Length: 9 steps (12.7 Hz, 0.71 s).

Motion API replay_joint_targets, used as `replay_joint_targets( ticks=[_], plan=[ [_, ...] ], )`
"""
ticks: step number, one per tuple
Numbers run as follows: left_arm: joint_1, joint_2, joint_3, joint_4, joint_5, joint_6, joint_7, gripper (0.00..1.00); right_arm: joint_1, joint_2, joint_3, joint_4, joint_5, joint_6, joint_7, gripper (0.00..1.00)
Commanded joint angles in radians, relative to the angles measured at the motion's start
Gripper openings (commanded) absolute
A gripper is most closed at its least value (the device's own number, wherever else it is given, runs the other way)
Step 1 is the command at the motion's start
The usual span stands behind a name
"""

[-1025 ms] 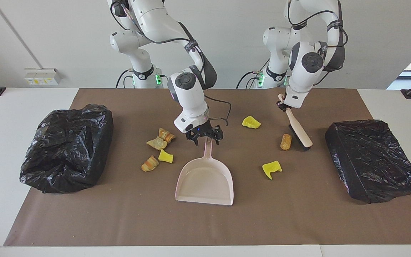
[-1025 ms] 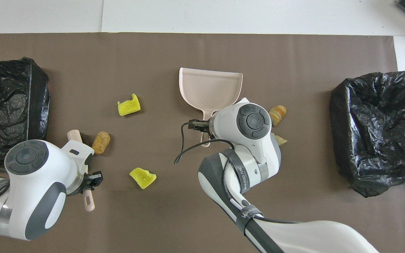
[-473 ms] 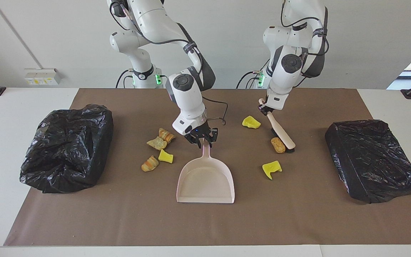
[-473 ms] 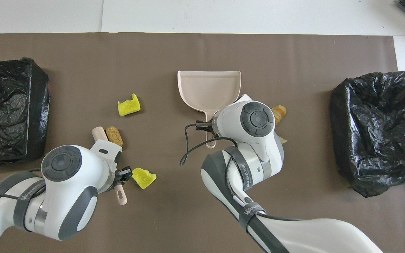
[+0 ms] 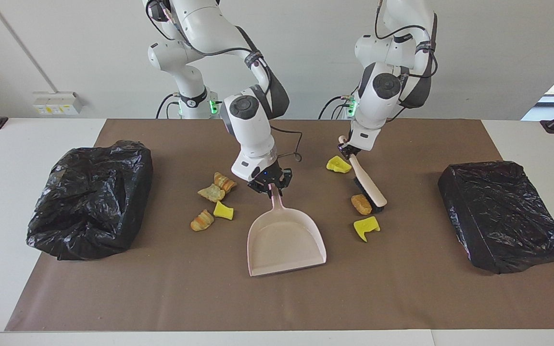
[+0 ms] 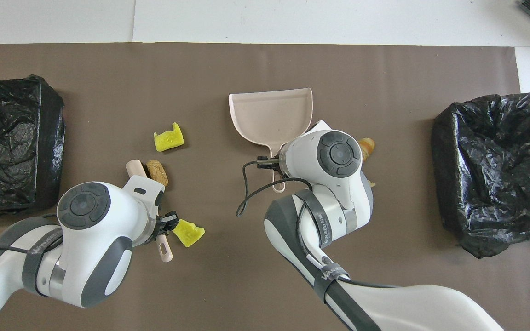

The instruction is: Sweep and dump trash in bin

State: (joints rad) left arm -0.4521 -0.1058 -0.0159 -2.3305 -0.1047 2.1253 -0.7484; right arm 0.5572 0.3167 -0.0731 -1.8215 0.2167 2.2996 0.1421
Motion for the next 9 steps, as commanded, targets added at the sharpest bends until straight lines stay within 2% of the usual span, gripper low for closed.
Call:
replay_joint_targets(
  ticks=[1,3,5,7,9],
  plan=[
    [-0.023,0.011,0.011,0.016,-0.02,0.019,0.011,0.0,-0.074,-0.076,0.003,-0.007,0.009,-0.116,-0.326,0.0],
    [-0.02,-0.005,0.014,0.022,-0.02,-0.025,0.027,0.0,-0.108,-0.1,0.003,-0.021,0.007,-0.198,-0.546,0.0],
    [-0.01,-0.066,0.017,0.049,-0.02,-0.199,0.026,0.0,-0.123,-0.102,0.003,-0.035,0.007,-0.192,-0.792,0.0],
    [-0.034,-0.106,0.008,0.034,-0.021,-0.281,-0.026,0.0,-0.112,-0.128,0.003,-0.091,-0.019,-0.19,-0.852,0.0],
    [-0.117,-0.143,0.005,-0.004,-0.026,-0.281,-0.276,0.0,-0.074,-0.113,0.006,-0.093,-0.075,-0.193,-0.884,0.0]
  ],
)
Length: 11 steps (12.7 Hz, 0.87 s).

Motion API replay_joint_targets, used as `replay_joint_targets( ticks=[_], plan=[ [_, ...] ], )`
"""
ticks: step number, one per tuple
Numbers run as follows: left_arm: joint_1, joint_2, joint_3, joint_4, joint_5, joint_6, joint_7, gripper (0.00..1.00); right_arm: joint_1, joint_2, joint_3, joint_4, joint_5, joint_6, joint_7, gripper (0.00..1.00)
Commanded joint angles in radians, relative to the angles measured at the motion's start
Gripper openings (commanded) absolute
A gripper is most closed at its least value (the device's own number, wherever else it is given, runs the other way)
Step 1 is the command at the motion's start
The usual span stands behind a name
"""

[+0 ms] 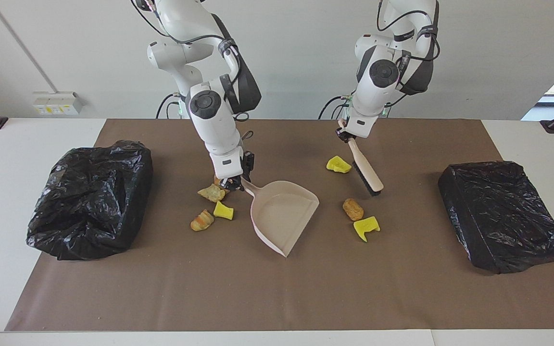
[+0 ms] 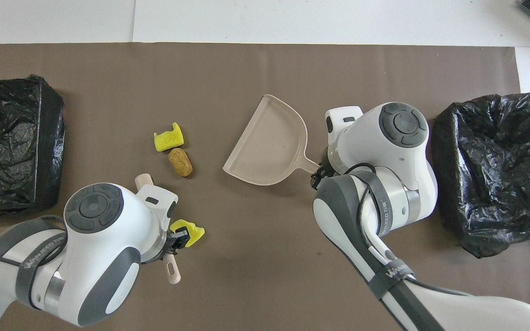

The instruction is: Sweep and dump trash in bin

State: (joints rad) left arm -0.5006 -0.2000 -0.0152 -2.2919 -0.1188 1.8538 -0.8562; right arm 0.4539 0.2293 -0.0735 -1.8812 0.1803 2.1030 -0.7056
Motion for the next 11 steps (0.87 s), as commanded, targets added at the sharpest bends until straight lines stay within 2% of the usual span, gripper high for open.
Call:
replay_joint_targets(
  ticks=[1,4,7,9,11],
  plan=[
    [-0.113,-0.05,0.004,-0.055,-0.016,-0.011,-0.29,0.0,0.051,-0.015,0.006,-0.033,-0.053,0.006,-0.037,0.0],
    [-0.206,-0.044,0.004,-0.104,-0.116,0.04,-0.568,0.0,0.066,0.005,0.006,-0.033,-0.07,0.002,-0.038,0.0],
    [-0.275,0.005,0.004,-0.132,-0.191,0.21,-0.742,0.0,0.069,-0.001,0.008,-0.033,-0.073,-0.041,-0.069,0.0],
    [-0.279,0.048,0.006,-0.126,-0.219,0.348,-0.822,0.0,0.068,-0.002,0.011,-0.018,-0.055,-0.122,-0.118,0.0],
    [-0.257,0.077,0.012,-0.107,-0.22,0.395,-0.83,0.0,0.063,-0.005,0.012,-0.016,-0.051,-0.147,-0.12,0.0]
  ],
)
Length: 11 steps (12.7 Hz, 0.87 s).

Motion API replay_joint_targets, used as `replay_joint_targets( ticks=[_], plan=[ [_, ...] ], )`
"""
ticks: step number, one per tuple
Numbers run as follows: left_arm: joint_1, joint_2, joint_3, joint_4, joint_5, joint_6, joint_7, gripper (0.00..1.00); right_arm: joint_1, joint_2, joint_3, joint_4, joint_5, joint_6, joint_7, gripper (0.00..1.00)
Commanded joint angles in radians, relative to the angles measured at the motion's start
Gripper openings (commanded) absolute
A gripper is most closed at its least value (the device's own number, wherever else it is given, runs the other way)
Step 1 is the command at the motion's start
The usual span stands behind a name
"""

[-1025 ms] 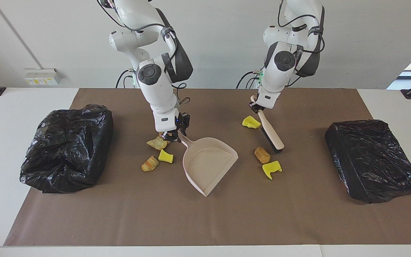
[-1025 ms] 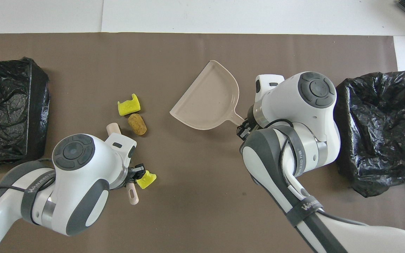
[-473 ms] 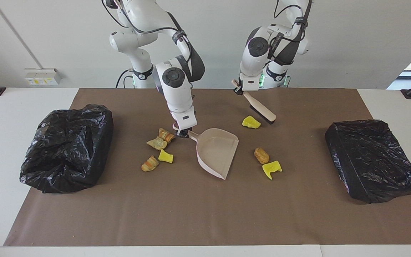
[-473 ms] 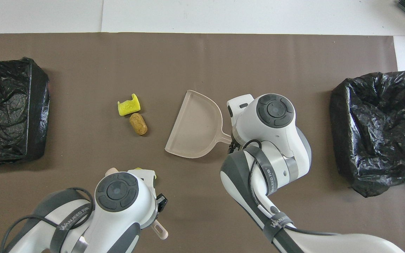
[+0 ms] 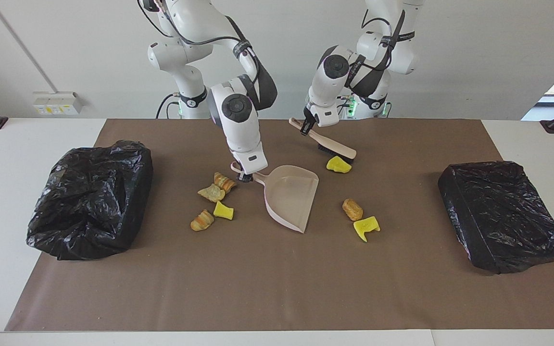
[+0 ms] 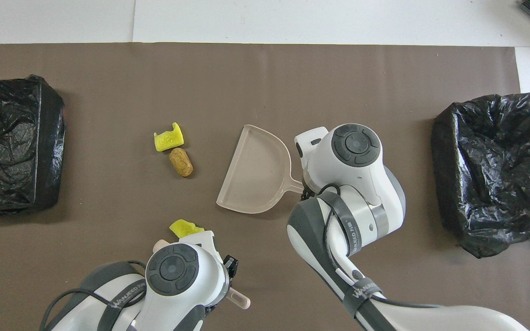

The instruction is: Sweep and dump trash in bin

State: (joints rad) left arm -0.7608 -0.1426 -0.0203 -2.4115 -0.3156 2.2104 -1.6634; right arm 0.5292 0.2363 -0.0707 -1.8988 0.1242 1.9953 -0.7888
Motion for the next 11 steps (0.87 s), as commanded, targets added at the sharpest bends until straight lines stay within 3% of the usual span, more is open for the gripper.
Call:
replay_joint_targets(
  ticks=[1,7,11],
  plan=[
    [0.039,0.041,0.019,0.025,-0.023,0.064,-0.016,0.0,-0.008,-0.014,0.012,0.0,0.006,-0.038,-0.035,0.0],
    [0.213,0.118,0.016,0.1,-0.019,0.115,0.25,0.0,-0.008,-0.018,0.012,-0.009,0.031,-0.05,-0.009,0.0],
    [0.264,0.123,0.017,0.1,-0.019,0.097,0.739,0.0,-0.008,-0.02,0.012,-0.01,0.032,-0.055,0.02,0.0]
  ],
)
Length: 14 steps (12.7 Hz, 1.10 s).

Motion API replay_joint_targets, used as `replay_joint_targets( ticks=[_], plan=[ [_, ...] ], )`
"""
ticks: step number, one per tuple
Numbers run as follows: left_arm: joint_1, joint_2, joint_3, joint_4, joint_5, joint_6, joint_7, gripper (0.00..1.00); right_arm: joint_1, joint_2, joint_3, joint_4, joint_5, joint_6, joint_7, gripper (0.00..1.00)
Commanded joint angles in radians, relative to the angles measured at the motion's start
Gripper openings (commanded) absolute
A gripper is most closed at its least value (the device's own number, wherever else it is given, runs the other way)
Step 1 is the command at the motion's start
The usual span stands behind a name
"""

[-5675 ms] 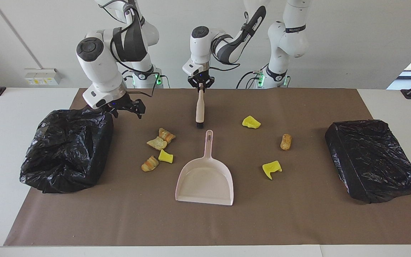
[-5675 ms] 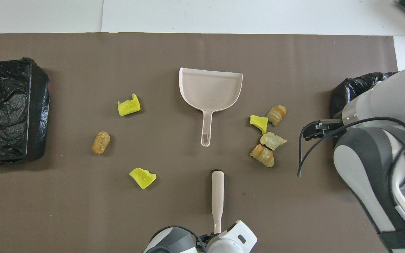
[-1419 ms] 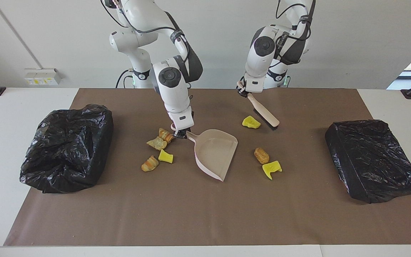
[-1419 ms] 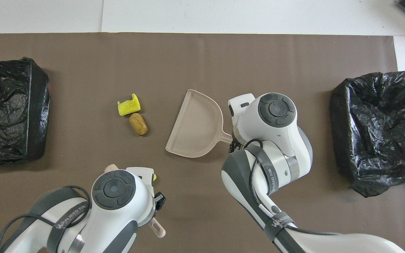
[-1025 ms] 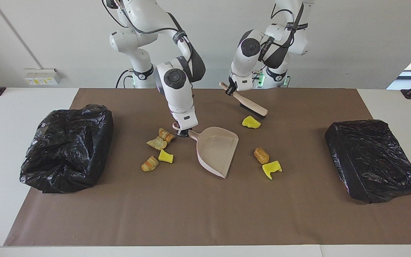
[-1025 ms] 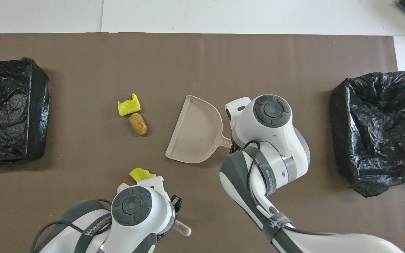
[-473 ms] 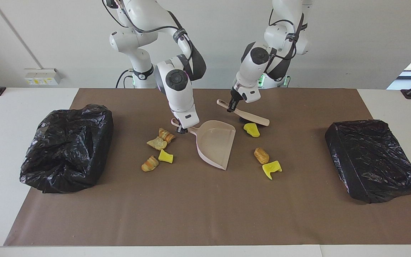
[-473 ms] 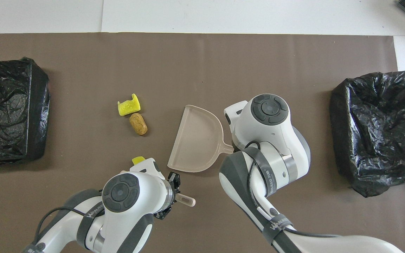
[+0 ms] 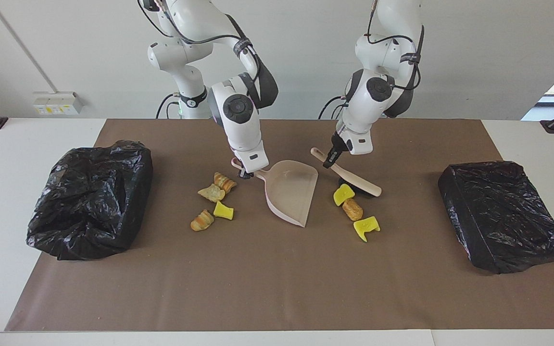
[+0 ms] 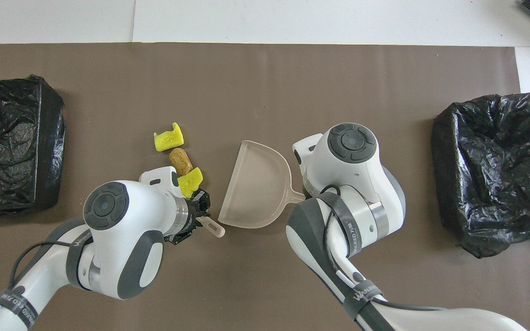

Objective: Sweep and dump trash in bin
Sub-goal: 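Sweep the sponge and chunks into the dustpan with the left gripper's brush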

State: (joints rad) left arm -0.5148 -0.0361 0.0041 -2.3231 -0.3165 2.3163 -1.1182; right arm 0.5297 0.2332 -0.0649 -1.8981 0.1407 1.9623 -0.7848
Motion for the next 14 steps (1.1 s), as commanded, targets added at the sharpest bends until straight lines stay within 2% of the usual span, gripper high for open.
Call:
replay_joint_targets(
  ticks=[1,3,7,10,14],
  plan=[
    [0.021,0.015,-0.007,0.011,-0.018,-0.02,0.312,0.0,-0.008,-0.017,0.007,-0.01,0.016,-0.02,0.019,0.0],
    [0.025,0.005,-0.006,0.004,-0.018,-0.076,0.517,0.0,-0.008,-0.017,0.007,-0.012,0.016,-0.022,0.024,0.0],
    [0.012,0.001,-0.007,0.002,-0.015,-0.092,0.748,0.0,-0.008,-0.018,0.007,-0.013,0.028,-0.02,0.032,0.0],
    [0.001,-0.008,-0.012,0.002,-0.015,-0.15,0.953,0.0,-0.01,-0.018,0.007,-0.013,0.03,-0.02,0.032,0.0],
    [-0.098,-0.013,-0.013,0.016,-0.007,-0.138,1.078,0.0,-0.01,-0.018,0.007,-0.013,0.04,-0.02,0.044,0.0]
  ],
)
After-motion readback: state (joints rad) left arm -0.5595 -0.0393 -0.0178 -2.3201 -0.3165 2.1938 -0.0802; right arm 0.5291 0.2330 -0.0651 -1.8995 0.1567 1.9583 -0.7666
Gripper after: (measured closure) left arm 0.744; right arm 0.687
